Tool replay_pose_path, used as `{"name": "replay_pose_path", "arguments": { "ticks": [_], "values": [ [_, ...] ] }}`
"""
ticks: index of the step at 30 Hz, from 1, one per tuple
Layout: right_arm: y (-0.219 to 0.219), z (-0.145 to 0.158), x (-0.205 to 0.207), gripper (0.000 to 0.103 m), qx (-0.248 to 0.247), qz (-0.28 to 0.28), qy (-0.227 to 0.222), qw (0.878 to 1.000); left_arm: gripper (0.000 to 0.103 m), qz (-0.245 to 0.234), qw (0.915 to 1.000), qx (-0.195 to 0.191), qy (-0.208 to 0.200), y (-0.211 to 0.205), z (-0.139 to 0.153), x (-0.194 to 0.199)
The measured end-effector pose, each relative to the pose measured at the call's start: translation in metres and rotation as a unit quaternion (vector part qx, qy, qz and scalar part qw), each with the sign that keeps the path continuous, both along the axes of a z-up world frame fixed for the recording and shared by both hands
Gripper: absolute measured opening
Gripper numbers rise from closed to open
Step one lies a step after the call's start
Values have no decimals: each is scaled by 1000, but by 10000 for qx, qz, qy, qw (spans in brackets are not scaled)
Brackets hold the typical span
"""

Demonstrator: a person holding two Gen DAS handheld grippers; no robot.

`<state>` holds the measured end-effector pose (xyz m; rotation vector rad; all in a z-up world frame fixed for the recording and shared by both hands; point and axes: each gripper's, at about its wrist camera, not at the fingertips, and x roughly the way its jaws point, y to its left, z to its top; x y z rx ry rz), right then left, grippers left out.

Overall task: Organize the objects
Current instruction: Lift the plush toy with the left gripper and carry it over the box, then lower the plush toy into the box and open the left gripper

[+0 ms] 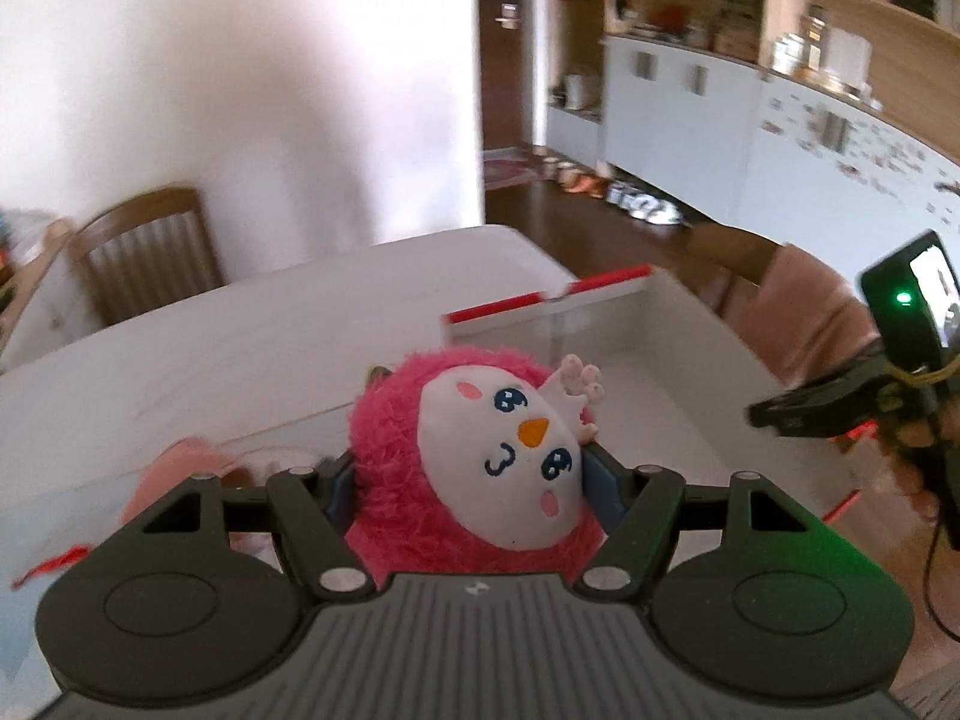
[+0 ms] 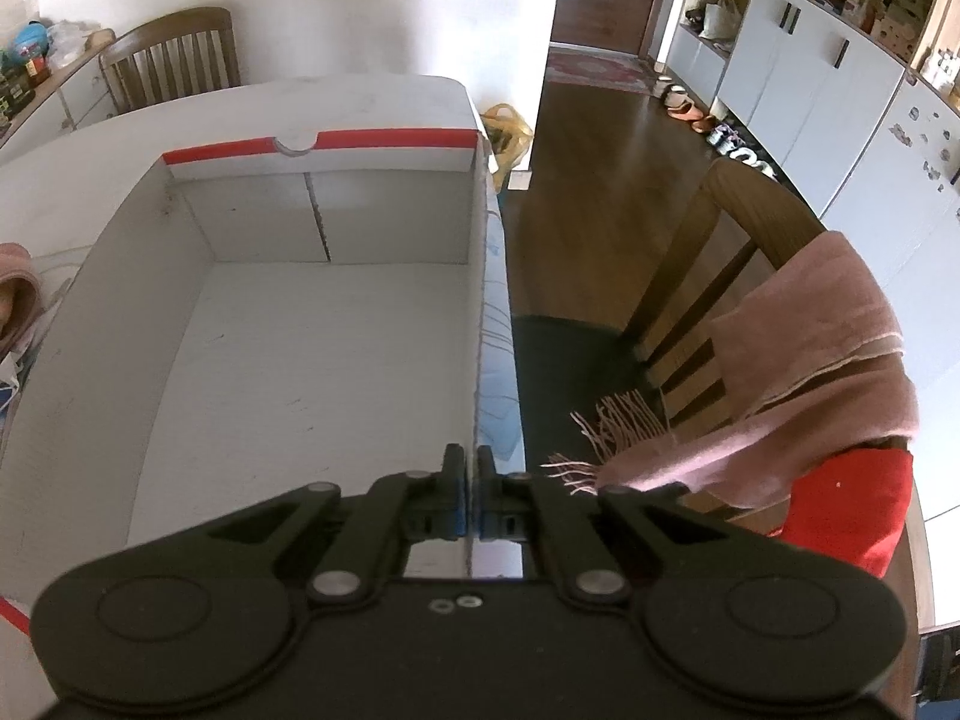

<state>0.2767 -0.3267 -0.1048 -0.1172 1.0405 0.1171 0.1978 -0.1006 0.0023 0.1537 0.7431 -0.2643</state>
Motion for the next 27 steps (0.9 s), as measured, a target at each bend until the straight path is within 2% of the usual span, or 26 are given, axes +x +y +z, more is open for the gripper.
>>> {"name": "replay_pose_path", "arguments": {
  "ticks": [9,18,27],
  "values": [
    [3,-1,-3,2,-42,87,-19,10000,71,-637,9973,130,337,-60,-22,25],
    [4,-2,-5,2,-45,143,-6,9999,71,-957,9923,553,550,-90,-53,60],
    [5,-2,-2,2,-26,155,17,9999,71,-1207,9811,909,1205,-119,-94,83]
  ]
}}
